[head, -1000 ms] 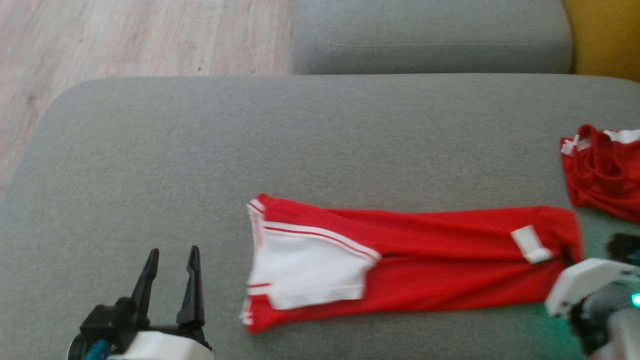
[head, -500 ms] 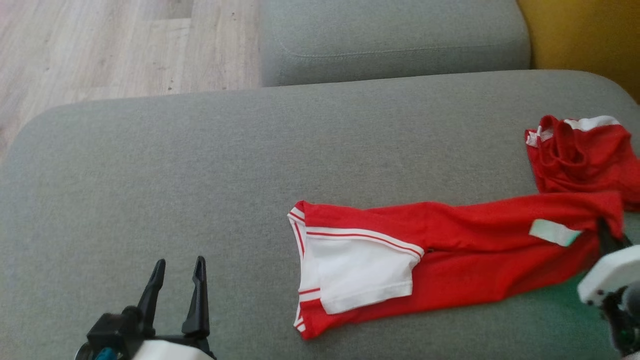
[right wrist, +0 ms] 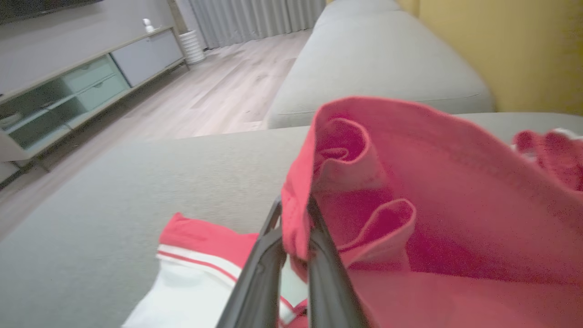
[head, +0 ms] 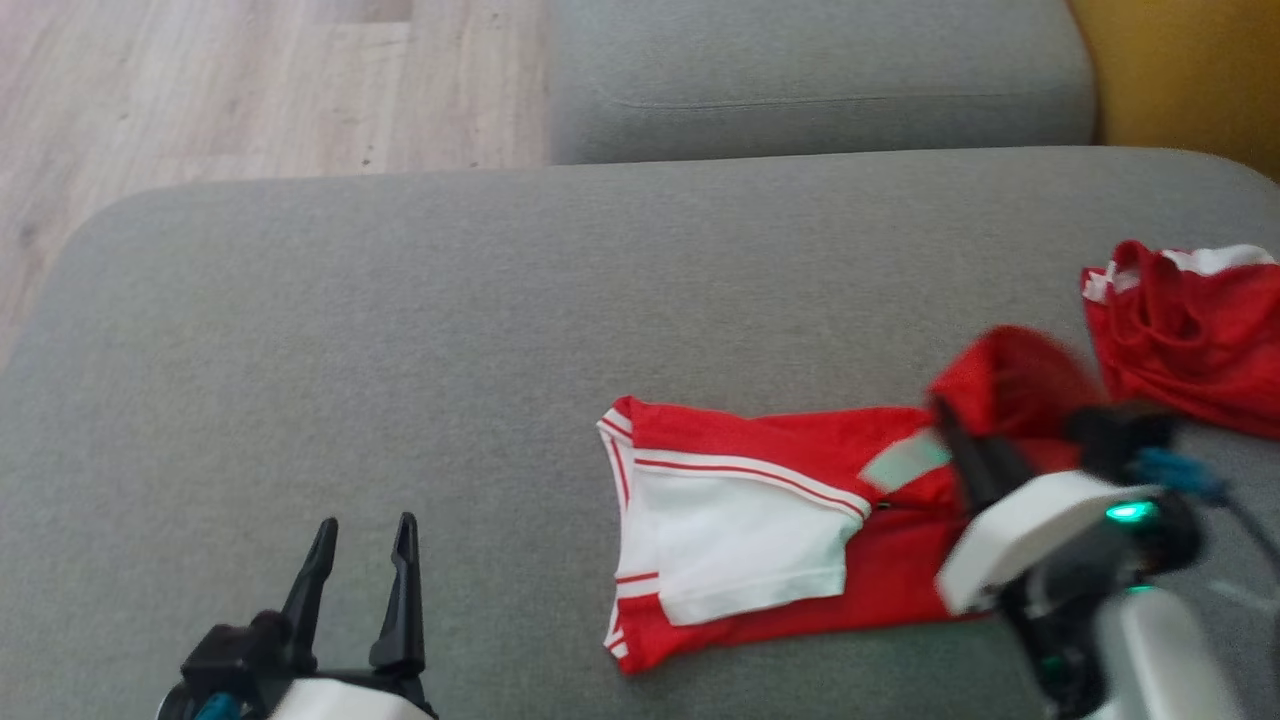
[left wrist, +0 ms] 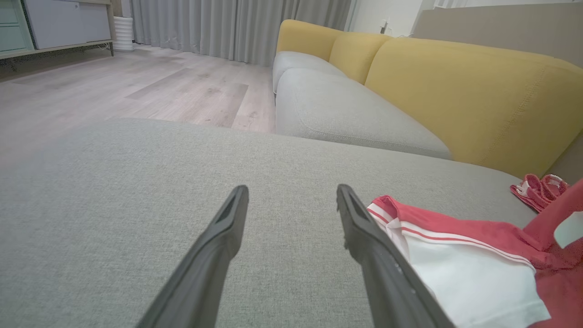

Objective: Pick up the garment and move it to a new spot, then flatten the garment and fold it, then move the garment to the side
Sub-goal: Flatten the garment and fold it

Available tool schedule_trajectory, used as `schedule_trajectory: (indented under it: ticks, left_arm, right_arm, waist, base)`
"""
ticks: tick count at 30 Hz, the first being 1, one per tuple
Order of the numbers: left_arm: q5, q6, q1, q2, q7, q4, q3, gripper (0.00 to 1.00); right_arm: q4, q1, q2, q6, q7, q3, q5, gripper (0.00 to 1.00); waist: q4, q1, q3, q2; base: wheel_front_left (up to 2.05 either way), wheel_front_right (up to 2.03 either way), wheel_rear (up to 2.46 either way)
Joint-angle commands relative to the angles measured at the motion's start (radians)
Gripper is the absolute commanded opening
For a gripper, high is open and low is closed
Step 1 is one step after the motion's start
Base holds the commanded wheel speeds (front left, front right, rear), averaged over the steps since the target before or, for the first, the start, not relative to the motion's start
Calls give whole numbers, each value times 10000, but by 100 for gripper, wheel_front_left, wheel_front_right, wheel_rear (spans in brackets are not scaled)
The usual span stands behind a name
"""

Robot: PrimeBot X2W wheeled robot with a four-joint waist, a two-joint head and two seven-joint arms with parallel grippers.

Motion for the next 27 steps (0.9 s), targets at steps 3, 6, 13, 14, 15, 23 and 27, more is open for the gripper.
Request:
schedule_trajectory:
  ticks: [3, 6, 13, 14, 15, 23, 27]
  left_arm:
    - [-31, -56, -667, 45, -69, -167, 307, 100]
    - [-12, -104, -755, 4, -53, -128, 241, 100]
    - [48, -214, -1024, -120, -8, -38, 81, 100]
    - [56, -235, -1061, -145, -7, -13, 53, 100]
    - [62, -252, -1092, -171, -10, 16, 31, 100]
    - [88, -355, -1266, -377, -57, 241, -120, 100]
    - [75, -349, -1255, -406, -93, 305, -112, 100]
  right_arm:
    - [-232, -395, 101, 65, -143, 1287, 561, 0]
    - [241, -611, 112, 65, -515, 2239, 1254, 0]
    - [1922, -1482, 116, 65, -1277, 4093, 2492, 0]
    - [2171, -1633, 116, 65, -1394, 4232, 2631, 0]
    - [2430, -1792, 116, 65, -1494, 4361, 2731, 0]
    - [4428, -2740, 117, 65, -1995, 5010, 3043, 18]
    - [4741, -2899, 117, 65, -2340, 5295, 3216, 100]
  waist:
    - [303, 0, 48, -1]
    - [531, 0, 93, -1]
    - [1085, 0, 240, -1]
    - [1157, 0, 253, -1]
    - [1210, 0, 267, -1]
    - [1514, 0, 341, -1]
    - [1463, 0, 339, -1]
  base:
    - [0, 0, 0]
    - [0, 0, 0]
    - [0, 0, 0]
    - [0, 0, 0]
    - [0, 0, 0]
    - [0, 0, 0]
    - [0, 0, 0]
